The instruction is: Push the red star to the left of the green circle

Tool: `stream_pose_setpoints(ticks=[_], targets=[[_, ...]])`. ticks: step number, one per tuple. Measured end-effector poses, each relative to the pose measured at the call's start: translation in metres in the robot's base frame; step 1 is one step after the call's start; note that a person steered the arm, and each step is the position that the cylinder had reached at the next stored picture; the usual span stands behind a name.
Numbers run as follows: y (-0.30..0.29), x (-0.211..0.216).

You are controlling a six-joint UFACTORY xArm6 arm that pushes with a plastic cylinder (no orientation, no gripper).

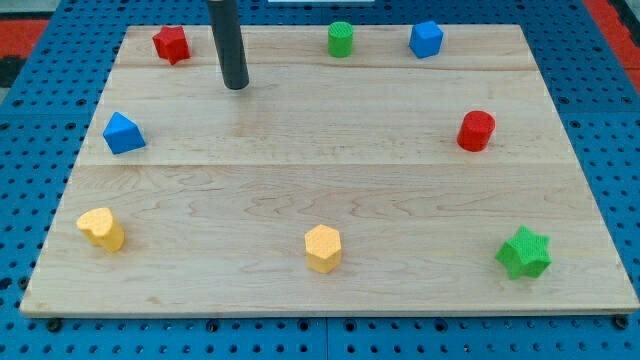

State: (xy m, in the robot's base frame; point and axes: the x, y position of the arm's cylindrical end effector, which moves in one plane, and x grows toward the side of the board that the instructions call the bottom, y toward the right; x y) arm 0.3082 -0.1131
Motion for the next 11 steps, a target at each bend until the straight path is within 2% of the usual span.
stream_pose_setpoints(ticks=[2,3,4,5,6,7,8,10,11], targets=[[-0.063,0.0],[-0.111,-0.01],[-0.111,-0.03],[-0.153,-0.048],[-0.144,-0.076],[-0.021,-0.075],[0.001,-0.072],[-0.071,-0.062],[-0.038,-0.065]])
